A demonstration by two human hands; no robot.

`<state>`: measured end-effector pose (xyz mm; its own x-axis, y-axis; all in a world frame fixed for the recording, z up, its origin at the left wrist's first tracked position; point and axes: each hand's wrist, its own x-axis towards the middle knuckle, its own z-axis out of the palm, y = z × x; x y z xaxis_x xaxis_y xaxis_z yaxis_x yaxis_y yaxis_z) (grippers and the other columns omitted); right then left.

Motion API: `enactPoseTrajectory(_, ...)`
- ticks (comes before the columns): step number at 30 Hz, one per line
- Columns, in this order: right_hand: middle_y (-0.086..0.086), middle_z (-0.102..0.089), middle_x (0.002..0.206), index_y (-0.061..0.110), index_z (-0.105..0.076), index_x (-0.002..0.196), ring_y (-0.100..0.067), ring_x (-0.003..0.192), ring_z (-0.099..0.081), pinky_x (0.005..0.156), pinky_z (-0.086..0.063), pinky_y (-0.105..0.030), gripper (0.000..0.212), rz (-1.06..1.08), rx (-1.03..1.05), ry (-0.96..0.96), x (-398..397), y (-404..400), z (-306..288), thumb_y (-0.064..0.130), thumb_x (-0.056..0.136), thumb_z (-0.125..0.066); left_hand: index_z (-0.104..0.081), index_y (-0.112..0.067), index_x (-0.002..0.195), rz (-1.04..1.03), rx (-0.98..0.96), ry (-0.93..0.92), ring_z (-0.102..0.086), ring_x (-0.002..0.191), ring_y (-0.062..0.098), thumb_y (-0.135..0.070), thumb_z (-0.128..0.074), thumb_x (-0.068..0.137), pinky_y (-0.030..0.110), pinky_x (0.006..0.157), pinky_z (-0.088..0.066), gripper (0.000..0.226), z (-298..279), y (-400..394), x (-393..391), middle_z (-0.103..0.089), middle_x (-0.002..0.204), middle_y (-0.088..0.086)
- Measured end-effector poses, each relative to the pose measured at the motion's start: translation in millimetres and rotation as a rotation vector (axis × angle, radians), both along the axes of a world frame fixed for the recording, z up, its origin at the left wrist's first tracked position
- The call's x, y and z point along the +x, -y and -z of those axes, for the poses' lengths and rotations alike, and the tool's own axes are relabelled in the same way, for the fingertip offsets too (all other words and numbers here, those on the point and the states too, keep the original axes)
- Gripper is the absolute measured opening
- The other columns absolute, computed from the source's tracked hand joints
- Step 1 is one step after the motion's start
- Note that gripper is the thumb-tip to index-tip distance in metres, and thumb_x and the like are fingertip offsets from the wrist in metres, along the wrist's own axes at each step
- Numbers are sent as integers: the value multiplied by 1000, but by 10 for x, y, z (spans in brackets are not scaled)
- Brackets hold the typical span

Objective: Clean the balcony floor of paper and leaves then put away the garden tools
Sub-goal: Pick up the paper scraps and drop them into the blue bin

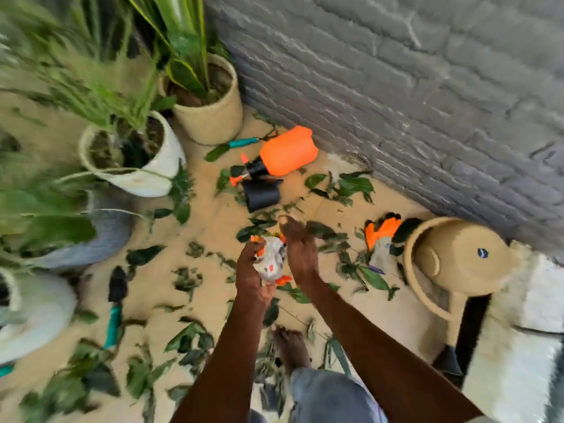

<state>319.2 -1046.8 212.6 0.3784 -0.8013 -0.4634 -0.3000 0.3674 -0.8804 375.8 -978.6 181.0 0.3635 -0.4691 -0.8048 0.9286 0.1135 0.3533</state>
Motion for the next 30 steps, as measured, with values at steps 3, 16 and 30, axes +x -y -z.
enactPoseTrajectory(3, 0, -61, 126, 12, -65, 122, -16, 123, -53, 109, -39, -36, 36, -75, 60, 34, 160, -373, -824, 28, 91, -56, -59, -7, 114, -55, 52, 46, -57, 110, 31, -25, -56, 90, 39, 88, -53, 30, -877, -271, 71, -57, 120, 14)
enactPoseTrajectory(16, 1, -71, 105, 19, -71, 98, -15, 101, -64, 86, -52, -25, 11, -493, 212, -62, 170, -2115, -3812, 22, 88, -67, -65, -12, 85, -595, 104, -68, -67, 66, 17, -31, -46, 97, 23, 63, -52, 29, -4398, -1913, -235, -67, 77, 6)
enactPoseTrajectory(30, -1, -72, 99, 23, -65, 105, -18, 91, -69, 72, -57, -27, 42, -1084, 274, -80, -7, -5297, -4630, 24, 68, -84, -62, -19, 110, -1250, -34, 20, -65, 95, 30, -65, -47, 89, 42, 97, -48, 53, -5119, -5165, -697, -69, 101, 13)
